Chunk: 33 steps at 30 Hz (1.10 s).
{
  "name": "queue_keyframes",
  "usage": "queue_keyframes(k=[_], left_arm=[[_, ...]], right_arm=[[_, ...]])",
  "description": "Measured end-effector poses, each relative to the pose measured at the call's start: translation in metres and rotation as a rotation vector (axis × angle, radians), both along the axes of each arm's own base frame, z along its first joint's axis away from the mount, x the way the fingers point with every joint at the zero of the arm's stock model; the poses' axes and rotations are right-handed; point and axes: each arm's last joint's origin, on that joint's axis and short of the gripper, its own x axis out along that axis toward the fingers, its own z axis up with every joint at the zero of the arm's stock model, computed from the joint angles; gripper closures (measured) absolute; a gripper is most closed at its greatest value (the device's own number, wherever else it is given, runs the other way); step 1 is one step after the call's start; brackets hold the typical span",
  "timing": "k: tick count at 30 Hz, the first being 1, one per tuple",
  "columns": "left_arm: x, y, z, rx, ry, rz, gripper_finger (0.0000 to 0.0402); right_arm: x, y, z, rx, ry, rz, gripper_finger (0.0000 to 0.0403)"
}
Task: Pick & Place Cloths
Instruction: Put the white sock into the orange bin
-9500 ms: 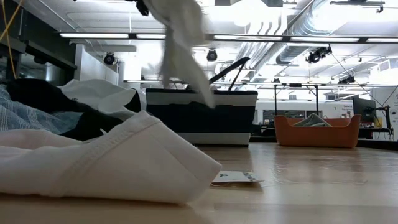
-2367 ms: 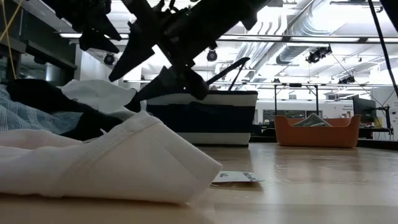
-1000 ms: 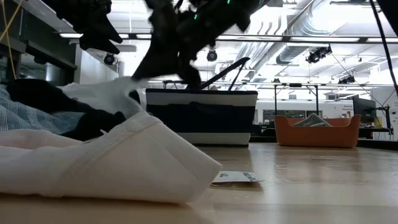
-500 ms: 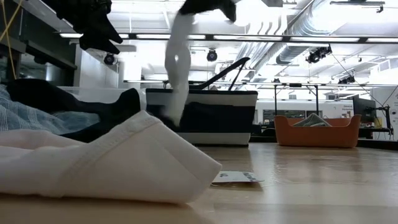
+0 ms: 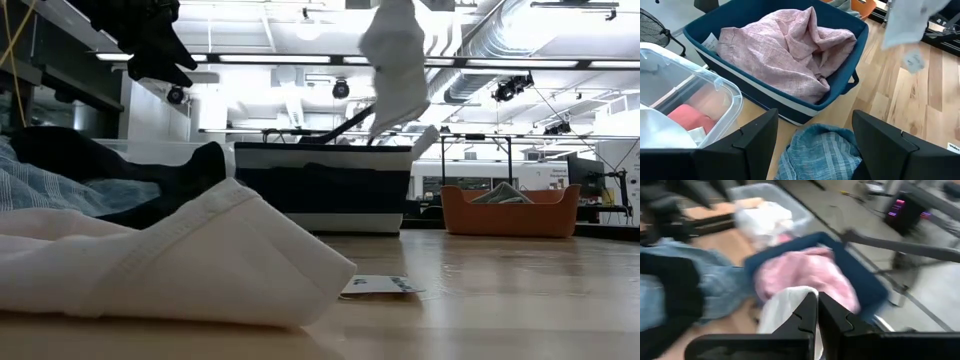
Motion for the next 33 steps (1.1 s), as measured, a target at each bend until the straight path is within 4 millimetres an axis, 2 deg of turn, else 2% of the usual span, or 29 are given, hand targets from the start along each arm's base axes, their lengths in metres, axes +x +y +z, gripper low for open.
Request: queue_keyframes(k=[7, 16, 24, 33], left_arm=[[0.000, 0.000, 0.000, 0.006, 0.003, -0.004, 0.0151], [0.000, 0.000, 0.000, 0.006, 0.003, -0.004, 0.0151], [0.000, 0.000, 0.000, 0.004, 0.002, -0.006, 0.0151], [0.000, 0.000, 0.000, 0.004, 0.003, -0.006, 0.0151]], right_arm=[[-0.036, -0.023, 0.005, 0.004, 0.050, -0.185, 0.0399], [-0.061, -0.054, -0.007, 0.047, 0.199, -0.426, 0.0399], [-0.073, -0.074, -0.010, 0.047, 0.277, -0.549, 0.0399], [-0.078, -0.086, -0.010, 0.016, 0.294, -0.627, 0.0399]])
